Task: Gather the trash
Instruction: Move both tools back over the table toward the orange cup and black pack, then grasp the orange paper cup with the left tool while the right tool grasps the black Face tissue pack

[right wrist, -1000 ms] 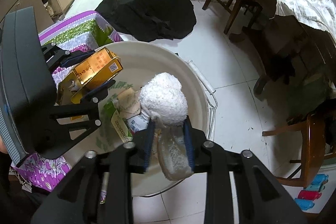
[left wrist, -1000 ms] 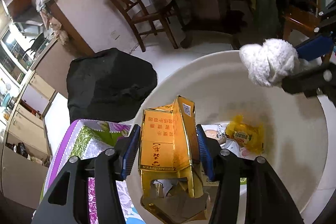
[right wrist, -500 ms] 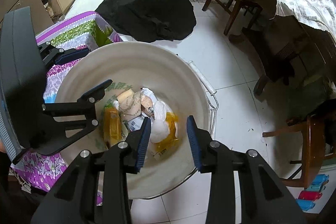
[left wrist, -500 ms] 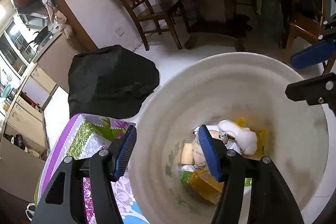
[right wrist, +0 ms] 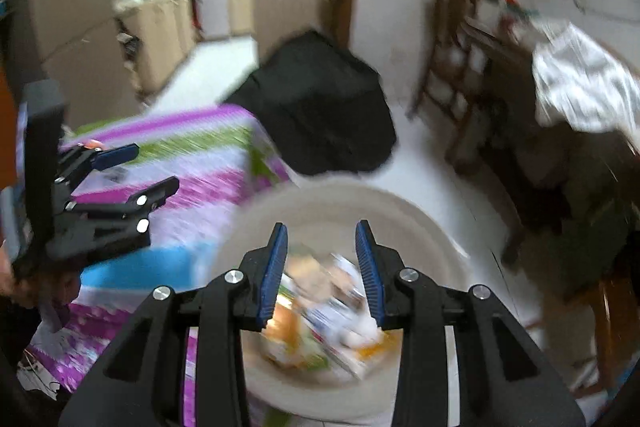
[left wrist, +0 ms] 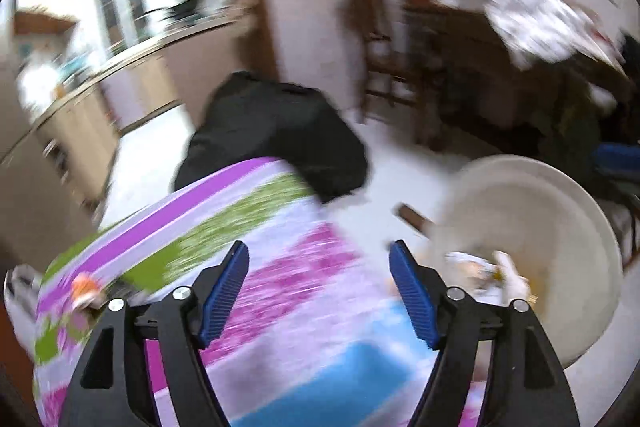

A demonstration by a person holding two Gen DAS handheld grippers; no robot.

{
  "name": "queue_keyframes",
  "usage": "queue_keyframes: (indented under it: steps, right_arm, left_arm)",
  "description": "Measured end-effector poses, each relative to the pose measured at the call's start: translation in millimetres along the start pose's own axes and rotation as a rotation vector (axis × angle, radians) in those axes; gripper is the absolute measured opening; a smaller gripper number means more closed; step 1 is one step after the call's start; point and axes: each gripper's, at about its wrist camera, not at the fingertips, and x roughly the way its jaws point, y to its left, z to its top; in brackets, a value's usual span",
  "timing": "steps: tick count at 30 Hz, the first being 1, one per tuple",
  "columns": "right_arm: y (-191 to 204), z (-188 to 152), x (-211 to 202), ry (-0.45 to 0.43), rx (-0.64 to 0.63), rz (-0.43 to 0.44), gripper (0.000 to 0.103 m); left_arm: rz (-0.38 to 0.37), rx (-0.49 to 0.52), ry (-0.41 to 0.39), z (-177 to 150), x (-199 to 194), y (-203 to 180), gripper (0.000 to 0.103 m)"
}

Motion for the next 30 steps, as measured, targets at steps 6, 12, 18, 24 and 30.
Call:
queue_keyframes:
  steps: [6, 12, 18, 24, 30]
  right_arm:
    - [75, -6, 12, -0.071, -0.061, 0.173, 0.050]
    - [125, -20, 60, 0.031, -0.050, 0.285, 0.054]
    - [160, -17, 97, 0.095, -0.049, 0.306, 0.054]
    - [180, -12, 117, 0.116, -0.049, 0.321, 0.054]
    - [203, 0, 132, 0.115, -0.090, 0.329, 0.054]
  left_arm:
    - [0.258, -0.296, 0.060, -20, -8, 170, 0.086]
    - [0.291, -0.502, 0.179, -47, 32, 290, 0.086]
    - [0.267, -0.489, 0.228, -55, 78, 304, 0.086]
    - [0.274, -0.538, 0.270, -75, 106, 318, 0.056]
    - [0.225, -0.593, 0.161, -98, 56, 326, 0.034]
